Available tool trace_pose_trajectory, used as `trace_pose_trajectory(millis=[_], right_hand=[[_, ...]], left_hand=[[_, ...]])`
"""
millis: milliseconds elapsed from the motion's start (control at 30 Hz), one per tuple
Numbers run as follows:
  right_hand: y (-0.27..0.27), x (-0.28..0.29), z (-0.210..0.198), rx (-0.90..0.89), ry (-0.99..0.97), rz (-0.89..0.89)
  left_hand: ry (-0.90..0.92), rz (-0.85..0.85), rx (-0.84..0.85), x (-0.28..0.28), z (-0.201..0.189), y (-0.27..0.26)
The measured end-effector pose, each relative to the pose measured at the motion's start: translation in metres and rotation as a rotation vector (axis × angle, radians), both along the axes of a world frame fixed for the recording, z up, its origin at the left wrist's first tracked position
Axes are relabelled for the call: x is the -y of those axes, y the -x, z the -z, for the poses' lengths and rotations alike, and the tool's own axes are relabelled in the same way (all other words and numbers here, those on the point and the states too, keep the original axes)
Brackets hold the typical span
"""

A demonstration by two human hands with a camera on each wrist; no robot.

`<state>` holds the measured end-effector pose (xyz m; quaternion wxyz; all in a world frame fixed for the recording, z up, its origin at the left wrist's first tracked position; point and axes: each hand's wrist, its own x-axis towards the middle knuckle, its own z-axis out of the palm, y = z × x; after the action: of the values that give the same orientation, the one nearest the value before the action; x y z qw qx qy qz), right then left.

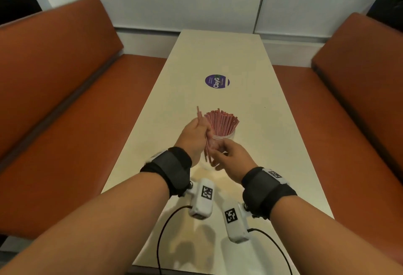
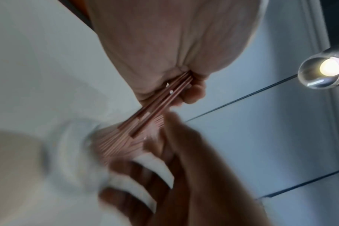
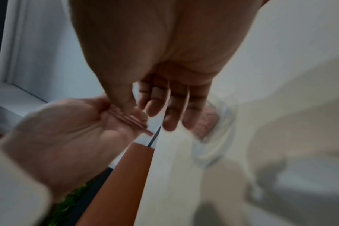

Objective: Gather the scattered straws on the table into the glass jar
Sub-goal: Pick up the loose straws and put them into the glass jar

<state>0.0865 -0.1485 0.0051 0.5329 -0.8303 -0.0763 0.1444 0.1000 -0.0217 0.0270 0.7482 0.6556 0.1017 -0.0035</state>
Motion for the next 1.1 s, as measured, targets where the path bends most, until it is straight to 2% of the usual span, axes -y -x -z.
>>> trace_pose_trajectory(millis=[133, 233, 400, 500, 567, 633, 667, 700, 800, 1100], right_hand=[[-0.031, 0.027, 0.014, 0.094, 0.197, 0.346], [-0.057, 0.025, 0.017, 0.04, 0.178, 0.283], [-0.078, 0.002, 0.017, -0.02, 0.0, 0.185], [-0.081, 0.003, 0.014, 0.063, -0.014, 0.164], [-0.081, 0.004, 0.019, 0.084, -0.002, 0.155], [-0.082, 0.005, 0.023, 0.085, 0.027, 0.155], [-0.084, 0.005, 0.026, 0.081, 0.018, 0.163], [-0.084, 0.005, 0.026, 0.088, 0.024, 0.155], [-0.091, 0.003, 0.028, 0.129, 0.094, 0.124], [-0.093, 0.004, 0.034, 0.079, 0.145, 0.131]], left_hand=[[0.189, -0.03, 0.104, -0.006, -0.028, -0.032], [0.16, -0.019, 0.136, 0.001, -0.036, -0.055], [-0.163, 0.076, 0.044, 0.02, -0.008, -0.073], [-0.277, 0.159, -0.016, 0.024, 0.003, -0.075], [-0.396, 0.111, 0.095, 0.022, -0.001, -0.074], [-0.583, -0.032, 0.264, 0.016, -0.006, -0.069], [-0.689, -0.076, 0.297, 0.013, -0.004, -0.068], [-0.793, -0.056, 0.258, 0.011, 0.0, -0.066], [-0.98, 0.219, 0.022, 0.013, 0.013, -0.067], [-1.309, 0.41, 0.09, 0.036, 0.011, -0.101]])
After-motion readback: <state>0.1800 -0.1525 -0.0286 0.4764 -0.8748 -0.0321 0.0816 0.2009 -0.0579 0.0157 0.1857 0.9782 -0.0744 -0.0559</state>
